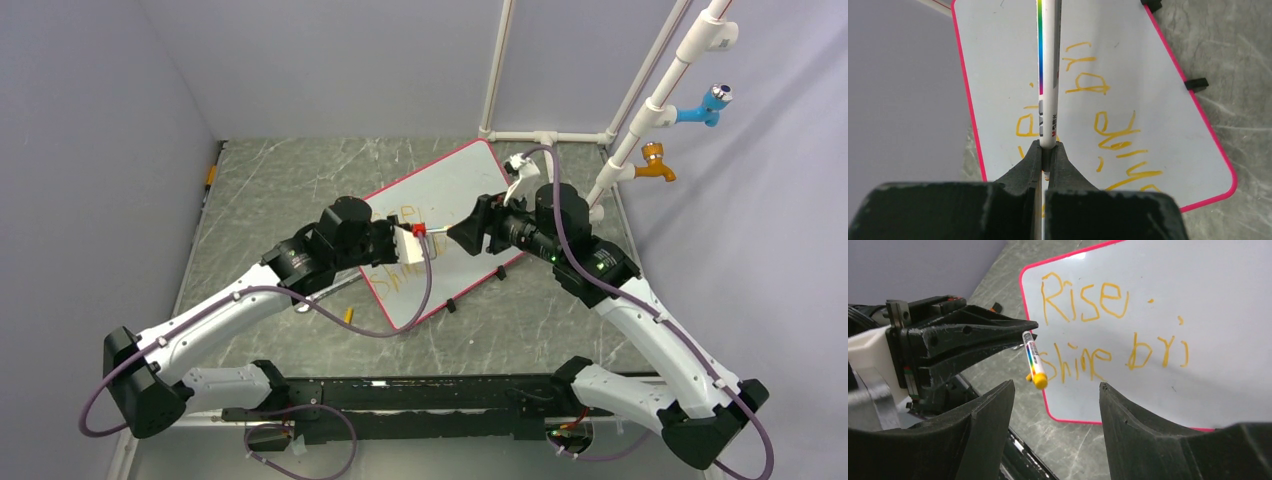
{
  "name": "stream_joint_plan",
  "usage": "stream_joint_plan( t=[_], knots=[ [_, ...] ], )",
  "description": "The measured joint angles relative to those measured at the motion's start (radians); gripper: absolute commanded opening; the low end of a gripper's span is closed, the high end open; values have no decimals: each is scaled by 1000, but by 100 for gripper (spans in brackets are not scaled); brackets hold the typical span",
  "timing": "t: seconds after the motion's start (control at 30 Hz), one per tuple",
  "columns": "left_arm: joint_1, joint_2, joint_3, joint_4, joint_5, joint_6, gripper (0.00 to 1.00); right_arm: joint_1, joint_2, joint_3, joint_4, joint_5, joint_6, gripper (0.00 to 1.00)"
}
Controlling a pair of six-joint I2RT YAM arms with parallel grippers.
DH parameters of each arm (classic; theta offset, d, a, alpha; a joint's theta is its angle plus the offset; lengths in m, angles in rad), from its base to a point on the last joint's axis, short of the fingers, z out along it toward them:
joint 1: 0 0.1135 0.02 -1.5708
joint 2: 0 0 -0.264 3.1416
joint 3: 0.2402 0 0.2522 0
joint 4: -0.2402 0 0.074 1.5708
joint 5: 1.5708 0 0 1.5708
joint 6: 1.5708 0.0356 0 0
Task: Write a sentence on the whiteboard
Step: Pass from the left arm to the right
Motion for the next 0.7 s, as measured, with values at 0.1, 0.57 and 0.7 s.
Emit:
stream_joint_plan(
  t=[0.1,0.57,0.7],
  knots=[
    [40,18,34,-3,60,-47,0,-18,-7,-8,22,3,10,62],
    [56,64,65,-19,145,-127,0,-45,78,-27,143,-109,51,40],
    [58,70,73,-19,145,-139,0,-45,109,-37,162,-145,55,37]
  ],
)
